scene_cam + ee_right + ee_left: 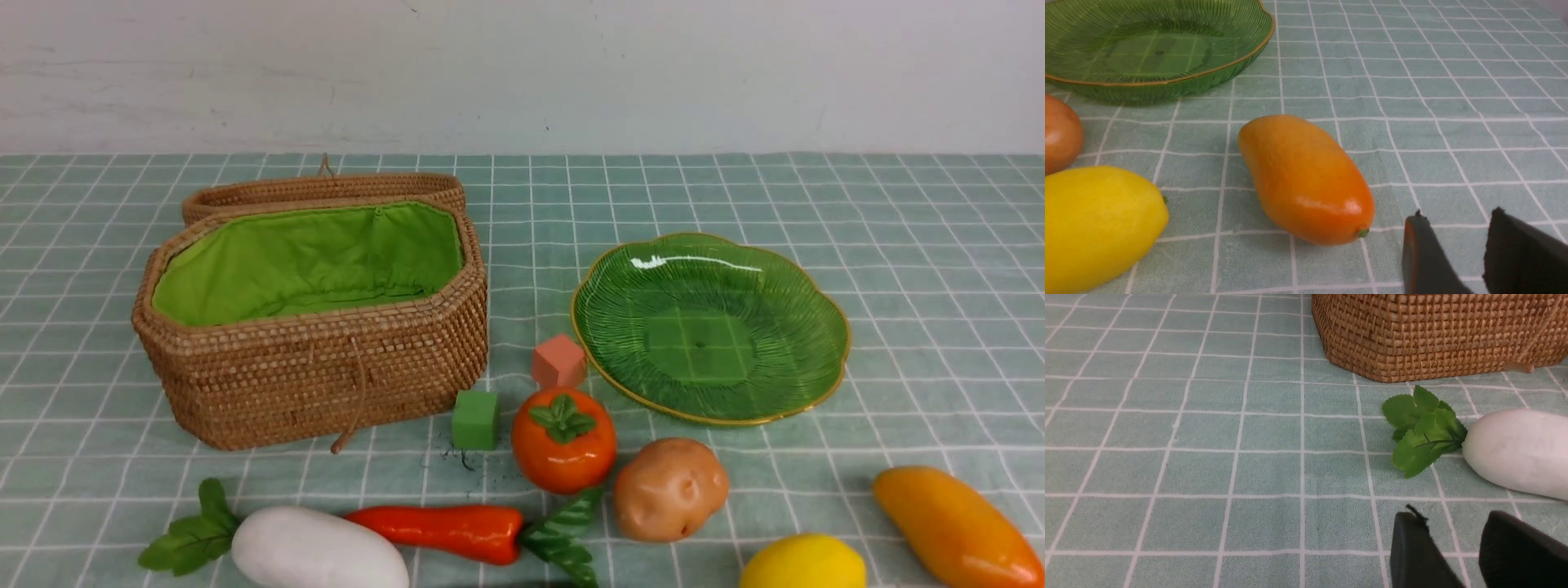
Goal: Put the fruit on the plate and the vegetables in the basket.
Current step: Take a daikon with your left arm and place it on the basket on the left.
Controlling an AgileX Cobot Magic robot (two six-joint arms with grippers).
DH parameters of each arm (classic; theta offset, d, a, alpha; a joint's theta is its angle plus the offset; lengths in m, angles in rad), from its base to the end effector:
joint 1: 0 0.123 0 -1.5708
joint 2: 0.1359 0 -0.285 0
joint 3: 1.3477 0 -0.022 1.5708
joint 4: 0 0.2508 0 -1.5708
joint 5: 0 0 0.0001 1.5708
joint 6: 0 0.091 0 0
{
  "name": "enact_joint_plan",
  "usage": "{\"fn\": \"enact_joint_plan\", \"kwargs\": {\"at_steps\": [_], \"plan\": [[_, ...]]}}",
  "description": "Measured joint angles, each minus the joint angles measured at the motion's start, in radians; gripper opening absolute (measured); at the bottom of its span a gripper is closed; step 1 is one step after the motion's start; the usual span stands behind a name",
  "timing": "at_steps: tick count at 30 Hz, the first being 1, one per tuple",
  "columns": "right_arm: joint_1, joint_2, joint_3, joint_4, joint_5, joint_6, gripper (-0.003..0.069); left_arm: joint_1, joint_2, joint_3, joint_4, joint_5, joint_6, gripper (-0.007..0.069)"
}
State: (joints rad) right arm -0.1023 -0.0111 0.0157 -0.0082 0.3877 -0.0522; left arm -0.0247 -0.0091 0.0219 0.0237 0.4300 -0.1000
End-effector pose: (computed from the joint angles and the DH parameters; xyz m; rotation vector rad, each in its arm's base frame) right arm 0.0518 -0.0056 0.1737 0.0420 1.8770 -0.1144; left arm 0.0510 -0.0004 0.1679 -0.0584 1.9258 -0.0596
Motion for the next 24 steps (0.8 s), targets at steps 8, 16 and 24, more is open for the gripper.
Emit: {"fn": "enact_joint_plan", "kwargs": {"at_steps": [8,16,24], "plan": [[0.0,0.0,0.0,0.0,0.0,0.0,0.0242,0.0,0.0,0.0,0.0,0.0,0.0,0.0238],[0.0,0.0,0.0,0.0,0.0,0.0,0.0242,0.0,0.0,0.0,0.0,0.0,0.0,0.0238],[0.0,0.0,0.0,0.0,0.0,0.0,0.0242,0.0,0.0,0.007,0.2,-0.05,0.0,0.0238]]}}
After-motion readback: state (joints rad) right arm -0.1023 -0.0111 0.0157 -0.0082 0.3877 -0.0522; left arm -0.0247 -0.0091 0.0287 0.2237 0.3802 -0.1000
